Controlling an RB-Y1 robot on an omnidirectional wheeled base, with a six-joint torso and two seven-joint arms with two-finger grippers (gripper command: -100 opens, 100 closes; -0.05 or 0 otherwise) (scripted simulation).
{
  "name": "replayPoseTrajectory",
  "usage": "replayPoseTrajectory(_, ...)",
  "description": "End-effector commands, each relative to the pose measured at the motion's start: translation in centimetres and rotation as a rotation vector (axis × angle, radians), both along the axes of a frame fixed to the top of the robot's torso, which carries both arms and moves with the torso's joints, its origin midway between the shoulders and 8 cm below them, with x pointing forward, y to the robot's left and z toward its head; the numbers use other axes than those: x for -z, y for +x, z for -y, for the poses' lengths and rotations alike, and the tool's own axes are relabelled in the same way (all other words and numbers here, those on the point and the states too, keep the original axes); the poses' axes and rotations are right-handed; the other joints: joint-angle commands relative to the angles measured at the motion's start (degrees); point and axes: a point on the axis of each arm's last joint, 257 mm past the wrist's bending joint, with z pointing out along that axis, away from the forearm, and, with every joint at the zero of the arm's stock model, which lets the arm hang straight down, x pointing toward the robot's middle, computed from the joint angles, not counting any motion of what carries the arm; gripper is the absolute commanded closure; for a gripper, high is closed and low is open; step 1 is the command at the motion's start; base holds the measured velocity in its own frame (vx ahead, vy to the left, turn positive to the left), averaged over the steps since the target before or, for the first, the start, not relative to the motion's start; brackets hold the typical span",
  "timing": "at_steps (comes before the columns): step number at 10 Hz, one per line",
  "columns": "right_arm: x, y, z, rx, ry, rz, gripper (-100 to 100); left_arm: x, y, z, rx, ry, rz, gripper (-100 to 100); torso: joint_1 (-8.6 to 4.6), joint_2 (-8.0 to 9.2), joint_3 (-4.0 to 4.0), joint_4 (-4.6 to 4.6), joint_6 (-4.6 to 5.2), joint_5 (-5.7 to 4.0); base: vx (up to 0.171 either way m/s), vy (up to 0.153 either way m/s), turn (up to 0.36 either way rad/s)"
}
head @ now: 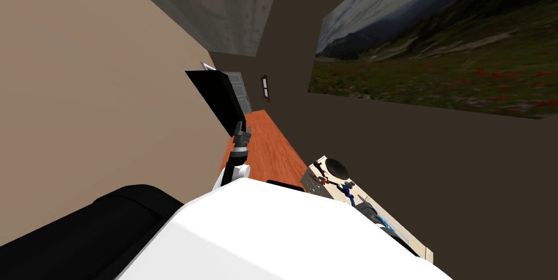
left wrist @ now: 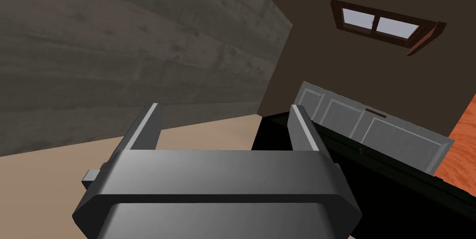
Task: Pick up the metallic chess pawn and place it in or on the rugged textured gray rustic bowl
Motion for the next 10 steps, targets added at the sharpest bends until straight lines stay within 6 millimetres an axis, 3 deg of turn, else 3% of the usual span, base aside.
replayPoseTrajectory(1,1.1,-1.2,1.5,-0.023,-0.067,-0.047,-100,0.0,0.0,0.0,0.000,0.000,0.000,0,0.00,0.00,0.00,0.00,0.00,0.00,0.026,-0.013,0.222)
replayPoseTrajectory(2,1.3,-1.5,1.8,-0.019,-0.069,-0.054,-100,0.0,0.0,0.0,0.000,0.000,0.000,0,-0.01,-0.01,0.00,0.00,-0.04,0.00,0.028,-0.017,0.105)
replayPoseTrajectory(5,3.1,-5.6,6.1,-0.065,-0.219,-0.177,-100,0.0,0.0,0.0,0.000,0.000,0.000,0,-0.05,-0.08,-0.04,-0.01,-0.04,0.00,0.049,-0.025,0.278)
replayPoseTrajectory(10,4.3,-10.2,10.7,-0.111,-0.361,-0.310,-100,0.0,0.0,0.0,0.000,0.000,0.000,0,-0.06,-0.07,-0.04,-0.01,-0.03,0.00,0.047,-0.037,0.193)
